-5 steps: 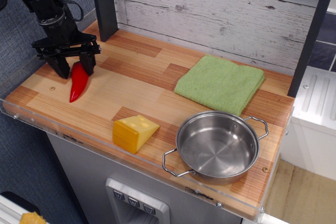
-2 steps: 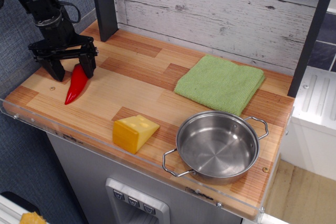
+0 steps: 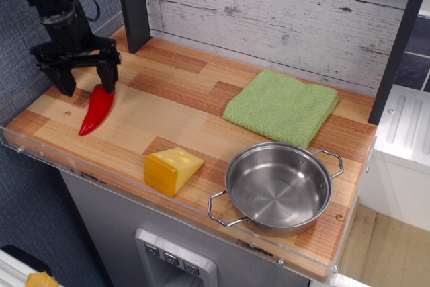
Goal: Pick up the red object on the green towel and place it on the left side of the table
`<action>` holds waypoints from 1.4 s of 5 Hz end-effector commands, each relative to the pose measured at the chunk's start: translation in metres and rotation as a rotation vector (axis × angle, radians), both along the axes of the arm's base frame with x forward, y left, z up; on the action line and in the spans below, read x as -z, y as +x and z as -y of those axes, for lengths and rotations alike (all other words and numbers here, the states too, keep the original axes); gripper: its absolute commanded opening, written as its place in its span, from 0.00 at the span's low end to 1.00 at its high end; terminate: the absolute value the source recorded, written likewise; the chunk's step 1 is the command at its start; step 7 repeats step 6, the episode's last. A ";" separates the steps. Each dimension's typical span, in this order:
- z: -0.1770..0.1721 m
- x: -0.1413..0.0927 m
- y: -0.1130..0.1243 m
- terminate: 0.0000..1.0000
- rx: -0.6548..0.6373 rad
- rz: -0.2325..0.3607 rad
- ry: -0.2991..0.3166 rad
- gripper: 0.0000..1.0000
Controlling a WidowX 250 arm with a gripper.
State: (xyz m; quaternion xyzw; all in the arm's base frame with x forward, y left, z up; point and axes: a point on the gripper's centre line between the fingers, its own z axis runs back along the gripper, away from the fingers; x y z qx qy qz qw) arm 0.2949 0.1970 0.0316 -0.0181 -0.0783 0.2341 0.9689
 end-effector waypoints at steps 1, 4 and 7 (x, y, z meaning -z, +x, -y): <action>0.006 -0.045 0.001 0.00 0.006 0.081 0.081 1.00; 0.060 -0.080 0.002 0.00 0.199 0.061 0.088 1.00; 0.115 -0.110 -0.040 1.00 0.309 0.034 0.059 1.00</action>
